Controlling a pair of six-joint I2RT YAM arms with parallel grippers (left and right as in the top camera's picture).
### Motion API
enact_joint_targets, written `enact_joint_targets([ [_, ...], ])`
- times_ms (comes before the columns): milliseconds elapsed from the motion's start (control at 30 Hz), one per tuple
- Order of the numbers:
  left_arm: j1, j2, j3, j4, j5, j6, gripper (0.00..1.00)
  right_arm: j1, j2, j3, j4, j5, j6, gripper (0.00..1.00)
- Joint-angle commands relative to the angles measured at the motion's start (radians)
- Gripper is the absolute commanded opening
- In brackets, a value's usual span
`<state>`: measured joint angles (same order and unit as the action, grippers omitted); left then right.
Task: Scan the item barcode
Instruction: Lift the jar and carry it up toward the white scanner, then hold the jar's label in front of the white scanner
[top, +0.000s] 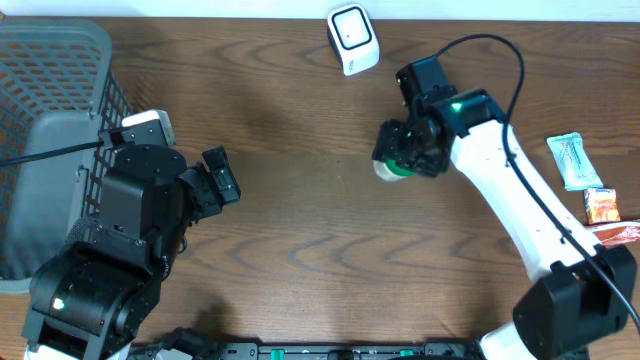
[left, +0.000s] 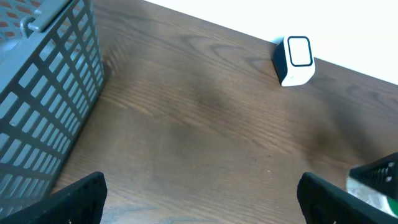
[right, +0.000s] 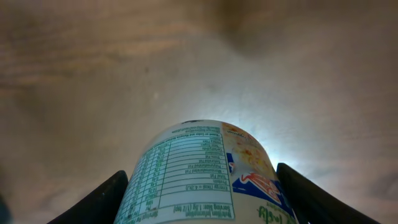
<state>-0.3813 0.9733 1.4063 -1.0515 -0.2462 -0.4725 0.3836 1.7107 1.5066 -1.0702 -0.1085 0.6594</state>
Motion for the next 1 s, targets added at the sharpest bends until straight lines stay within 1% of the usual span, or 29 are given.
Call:
enact_joint_targets([
  [0, 0.006, -0.001, 0.015, -0.004, -0.017, -0.004, 0.98, -0.003, -0.032, 0.026, 0.071, 0.1, -0.104, 0.54],
  [100, 0.006, -0.001, 0.015, -0.004, -0.017, -0.004, 0.98, -0.003, -0.03, 0.025, 0.151, 0.14, -0.165, 0.51],
  [300, 0.006, -0.001, 0.015, -0.004, -0.017, -0.004, 0.98, -0.003, -0.03, 0.025, 0.253, 0.257, -0.172, 0.56],
  [433, 0.006, -0.001, 0.015, -0.004, -0.017, -0.004, 0.98, -0.003, -0.03, 0.025, 0.285, 0.34, -0.171, 0.51],
  [533, 0.006, -0.001, 0.015, -0.004, -0.017, -0.004, 0.98, -0.003, -0.024, 0.024, 0.323, 0.356, -0.18, 0.49],
  [667, 0.006, -0.001, 0.015, -0.004, -0.017, -0.004, 0.98, -0.003, -0.009, 0.024, 0.393, 0.36, -0.214, 0.53],
  [867, 0.006, -0.001, 0.015, -0.004, -0.017, -0.005, 0.98, -0.004, 0.051, 0.024, 0.563, 0.365, -0.314, 0.54],
  [967, 0.006, -0.001, 0.015, -0.004, -0.017, -0.004, 0.98, -0.004, 0.117, 0.024, 0.701, 0.365, -0.369, 0.54],
])
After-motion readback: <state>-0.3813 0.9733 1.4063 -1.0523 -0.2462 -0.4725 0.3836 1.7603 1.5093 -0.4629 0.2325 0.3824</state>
